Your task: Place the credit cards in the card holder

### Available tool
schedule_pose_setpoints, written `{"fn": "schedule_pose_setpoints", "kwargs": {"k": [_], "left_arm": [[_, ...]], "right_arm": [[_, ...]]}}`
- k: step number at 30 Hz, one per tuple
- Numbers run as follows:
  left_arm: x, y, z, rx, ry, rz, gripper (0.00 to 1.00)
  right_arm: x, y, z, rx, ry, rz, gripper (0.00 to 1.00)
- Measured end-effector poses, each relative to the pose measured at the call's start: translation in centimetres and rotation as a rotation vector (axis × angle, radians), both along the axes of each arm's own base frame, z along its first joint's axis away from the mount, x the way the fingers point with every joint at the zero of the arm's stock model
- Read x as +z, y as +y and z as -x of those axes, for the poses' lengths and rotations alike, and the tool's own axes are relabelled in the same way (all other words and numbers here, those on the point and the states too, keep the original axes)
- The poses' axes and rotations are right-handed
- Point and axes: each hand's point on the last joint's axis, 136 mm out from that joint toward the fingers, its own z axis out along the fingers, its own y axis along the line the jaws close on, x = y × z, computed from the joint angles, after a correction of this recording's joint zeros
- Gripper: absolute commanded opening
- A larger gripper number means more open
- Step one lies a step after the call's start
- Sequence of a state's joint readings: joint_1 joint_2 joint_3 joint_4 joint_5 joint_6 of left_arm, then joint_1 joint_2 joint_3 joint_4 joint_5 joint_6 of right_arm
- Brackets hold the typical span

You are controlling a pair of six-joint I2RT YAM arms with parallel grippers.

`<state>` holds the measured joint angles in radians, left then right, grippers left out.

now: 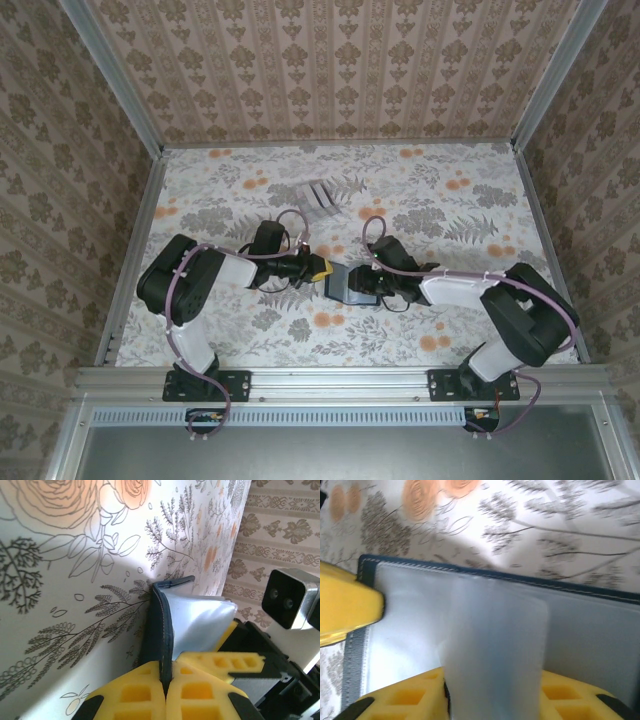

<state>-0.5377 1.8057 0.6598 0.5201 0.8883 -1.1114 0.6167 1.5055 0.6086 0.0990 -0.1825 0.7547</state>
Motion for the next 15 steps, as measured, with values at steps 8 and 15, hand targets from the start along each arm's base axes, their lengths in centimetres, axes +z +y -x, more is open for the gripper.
{"fn": "schedule_pose_setpoints", "kwargs": {"k": [8,15], "left_arm": [[-0.5,0.0,0.3,-0.012,-0.003,-0.017,0.04],[-1.4,0.5,0.5,-0.015,-0.008,-0.064,0.26]], "right_arm": [[2.8,-4.1,-0.1,-0.115,-0.083,0.088,0.53],[6.5,-3.2,-0.3,-0.043,-0.143,0.074,0.5]]}}
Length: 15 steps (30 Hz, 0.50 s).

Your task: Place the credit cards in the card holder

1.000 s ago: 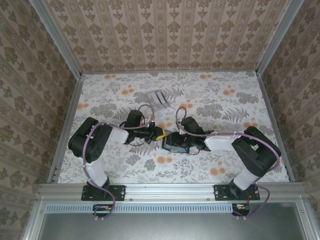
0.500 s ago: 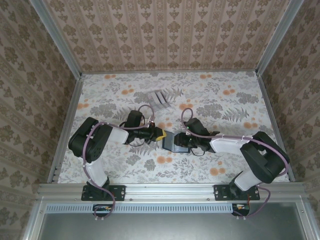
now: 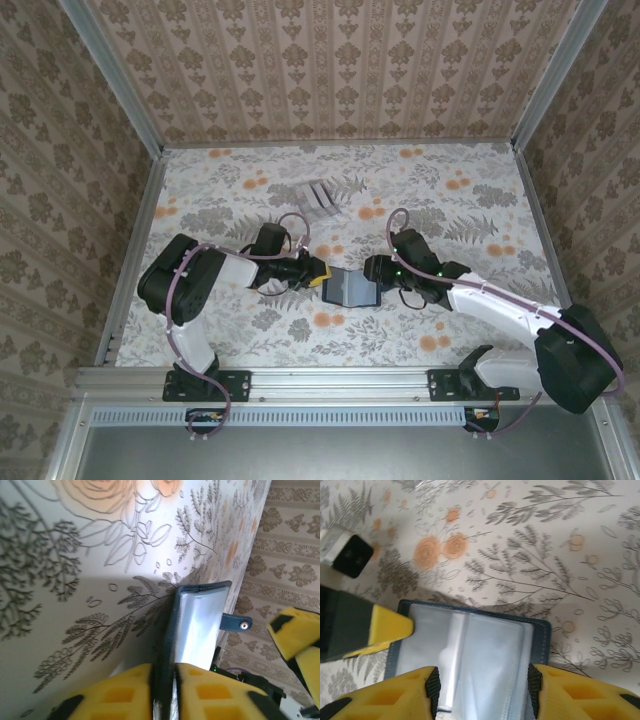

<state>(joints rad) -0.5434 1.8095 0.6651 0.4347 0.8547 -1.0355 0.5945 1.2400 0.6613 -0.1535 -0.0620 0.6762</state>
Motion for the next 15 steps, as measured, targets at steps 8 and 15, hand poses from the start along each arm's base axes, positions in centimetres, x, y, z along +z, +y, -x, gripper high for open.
{"fn": "schedule_pose_setpoints", "kwargs": {"k": [8,15], "left_arm": [[0.4,0.1,-0.4,0.015,-0.027,-0.008,0.38],[1.1,0.4,-0.4,0.014,-0.059,-0.018,0.42]], "right_arm": [[-2.8,4.7,1.0,0.187,0.149,-0.033,0.42],[-5.8,4.7,2.1,0.206,0.232,0.004,0.33]]}}
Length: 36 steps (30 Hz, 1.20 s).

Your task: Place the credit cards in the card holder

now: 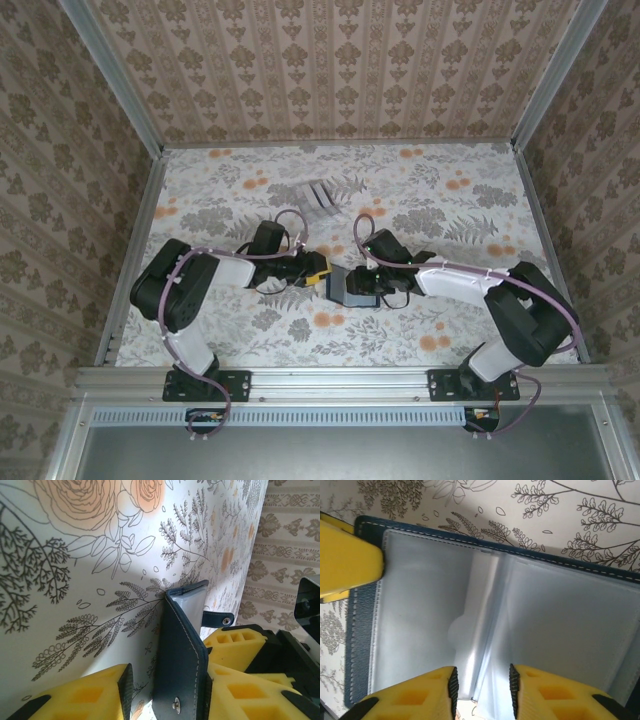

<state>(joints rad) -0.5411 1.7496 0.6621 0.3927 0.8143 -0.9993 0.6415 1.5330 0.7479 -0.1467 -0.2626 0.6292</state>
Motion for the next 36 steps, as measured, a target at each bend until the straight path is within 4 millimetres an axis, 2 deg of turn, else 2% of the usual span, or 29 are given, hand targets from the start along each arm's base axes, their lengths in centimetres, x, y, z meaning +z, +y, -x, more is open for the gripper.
{"fn": "schedule_pose_setpoints", "kwargs": {"k": [2,3,4,7,12,16,20,23,26,31,36], "left_arm": [[-0.1,0.1,0.0,0.0,0.003,-0.004,0.43],[-0.1,0.2,0.0,0.0,0.001,-0.004,0.43],[-0.1,0.3,0.0,0.001,-0.001,-0.005,0.43],[0.2,0.5,-0.1,0.002,-0.012,-0.004,0.44],[1.2,1.3,-0.3,0.021,-0.037,0.012,0.46],[2.9,2.3,-0.5,0.062,-0.051,0.055,0.49],[5.4,4.3,-1.8,0.127,-0.103,0.073,0.49],[7.1,6.3,-2.9,0.19,-0.151,0.067,0.54],[7.9,7.9,-3.3,0.235,-0.187,0.02,0.54],[8.3,9.2,-3.6,0.252,-0.232,-0.065,0.55],[6.6,9.6,-3.7,0.247,-0.217,-0.115,0.54]], "right_arm": [[-0.3,0.0,0.2,0.009,0.004,0.013,0.37],[-0.4,0.0,0.4,0.012,0.005,0.026,0.47],[-0.4,0.0,0.5,0.023,0.0,0.041,0.52],[-0.3,0.7,0.7,0.07,-0.015,0.099,0.57],[0.1,2.1,0.0,0.108,-0.065,0.205,0.63],[-1.3,2.0,-0.1,0.118,-0.084,0.32,0.66],[-1.8,2.1,-0.2,0.132,-0.114,0.403,0.69],[-1.9,2.1,-0.2,0.146,-0.143,0.458,0.7],[-1.8,2.0,-0.1,0.159,-0.163,0.491,0.73],[-1.7,1.7,0.0,0.188,-0.171,0.52,0.77],[-1.1,1.9,-0.3,0.207,-0.178,0.524,0.78]]}}
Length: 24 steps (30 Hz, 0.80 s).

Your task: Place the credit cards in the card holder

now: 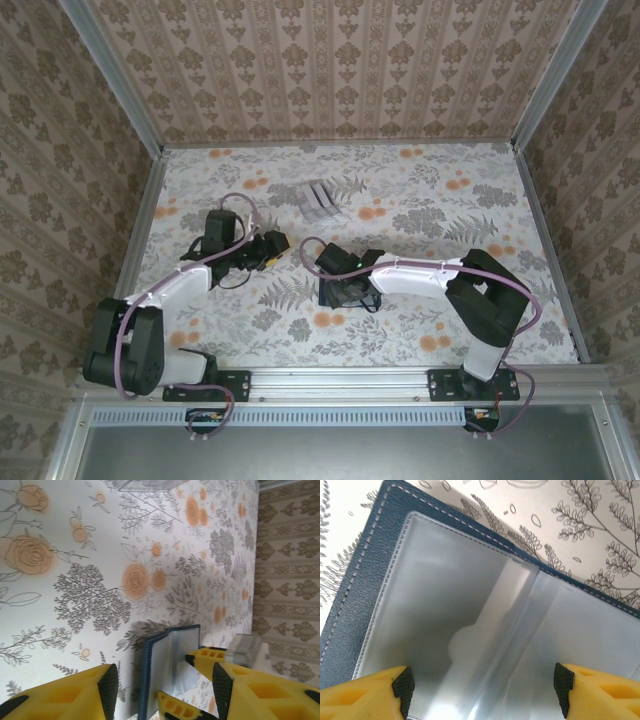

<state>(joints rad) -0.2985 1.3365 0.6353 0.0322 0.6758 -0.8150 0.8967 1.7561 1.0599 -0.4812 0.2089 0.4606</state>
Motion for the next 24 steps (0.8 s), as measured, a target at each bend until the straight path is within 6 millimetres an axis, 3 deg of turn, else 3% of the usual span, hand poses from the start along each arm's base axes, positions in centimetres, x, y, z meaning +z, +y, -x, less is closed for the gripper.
{"fn": "schedule_pose_setpoints", "kwargs": {"k": [6,9,15,20,24], "left_arm": [[-2.9,-1.4,1.1,-0.066,0.049,-0.054,0.5],[-3.8,-2.1,1.7,-0.1,0.055,-0.078,0.38],[-5.6,-3.5,2.1,-0.129,0.102,-0.063,0.25],[-6.7,-4.5,2.9,-0.165,0.125,-0.05,0.25],[-7.3,-4.7,3.2,-0.176,0.135,-0.05,0.25]], "right_arm": [[0.5,0.5,-0.4,0.01,-0.011,-0.009,0.79],[0.3,0.5,-0.4,0.009,-0.011,-0.005,0.78],[-0.7,0.3,-0.4,0.019,0.0,0.018,0.78],[-0.3,-0.2,-0.1,0.046,-0.014,0.02,0.79],[1.7,0.2,-0.1,0.061,-0.043,-0.029,0.81]]}}
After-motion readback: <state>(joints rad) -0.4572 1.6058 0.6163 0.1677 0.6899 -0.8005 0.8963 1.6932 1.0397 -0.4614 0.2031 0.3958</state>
